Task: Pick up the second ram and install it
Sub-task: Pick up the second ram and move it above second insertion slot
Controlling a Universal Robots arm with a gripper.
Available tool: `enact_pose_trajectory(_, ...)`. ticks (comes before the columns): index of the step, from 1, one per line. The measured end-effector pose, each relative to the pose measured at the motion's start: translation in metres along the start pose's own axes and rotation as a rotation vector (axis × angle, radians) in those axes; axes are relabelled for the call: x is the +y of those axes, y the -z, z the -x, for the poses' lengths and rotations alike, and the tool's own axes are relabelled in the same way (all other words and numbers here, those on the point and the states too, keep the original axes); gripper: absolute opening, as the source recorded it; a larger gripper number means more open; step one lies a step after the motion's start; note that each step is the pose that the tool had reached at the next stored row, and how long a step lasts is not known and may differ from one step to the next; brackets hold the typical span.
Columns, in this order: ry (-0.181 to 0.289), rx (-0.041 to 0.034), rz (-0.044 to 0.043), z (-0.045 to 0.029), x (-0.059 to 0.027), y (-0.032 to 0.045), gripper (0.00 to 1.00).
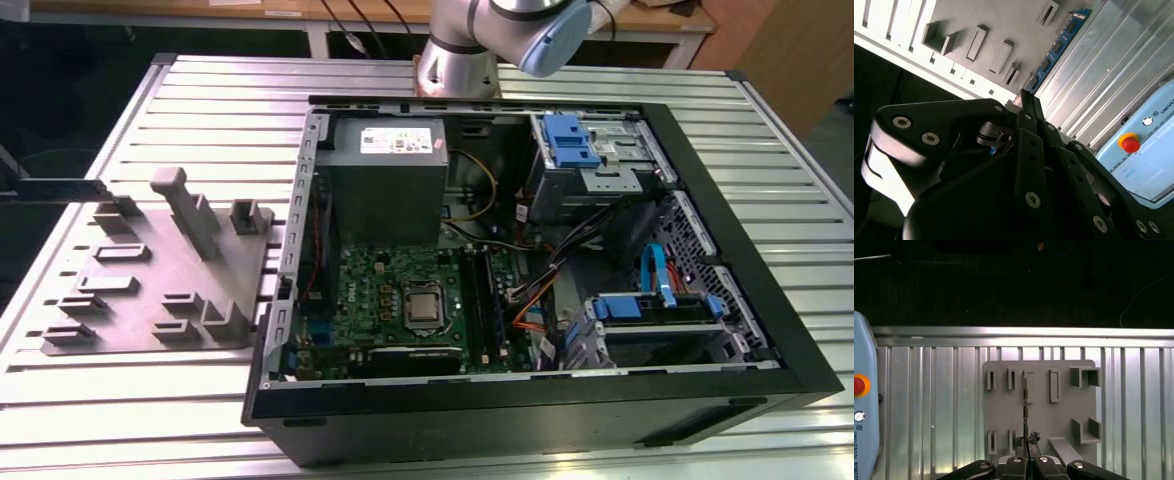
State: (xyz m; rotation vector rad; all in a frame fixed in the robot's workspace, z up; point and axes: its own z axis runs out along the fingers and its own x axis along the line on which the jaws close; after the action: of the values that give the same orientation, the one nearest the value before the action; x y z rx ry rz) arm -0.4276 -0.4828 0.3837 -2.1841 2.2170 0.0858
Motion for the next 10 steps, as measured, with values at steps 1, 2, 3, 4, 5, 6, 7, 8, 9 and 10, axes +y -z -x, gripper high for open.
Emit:
enact_pose_trajectory(1,0.0,0.0001,0.0001,0.0002,0.0001,0.0028,0.12)
enact_pose_trajectory(2,0.0,0.0,0.0001,0.0003,0.0001,0.0055,0.12)
enact_pose_trajectory(3,0.0,0.0,0.0,0.0005,0.0002,0.0082,0.12)
enact_pose_trajectory(4,0.0,-0.0001,-0.0001,0.0007,0.0002,0.0109,0.12)
enact_pose_trajectory(5,0.0,0.0,0.0,0.0008,0.0003,0.0137,0.12)
enact_pose_trajectory(6,0.0,0.0,0.0,0.001,0.0003,0.0163,0.12)
enact_pose_trajectory(7,0.0,0.0001,0.0001,0.0011,0.0004,0.0189,0.12)
enact_pose_trajectory(8,0.0,-0.0001,-0.0001,0.0013,0.0004,0.0214,0.12)
enact_pose_trajectory(9,0.0,0.0,-0.0001,0.0014,0.0005,0.0236,0.12)
enact_pose_trajectory(10,0.0,-0.0001,-0.0001,0.0015,0.0005,0.0256,0.12)
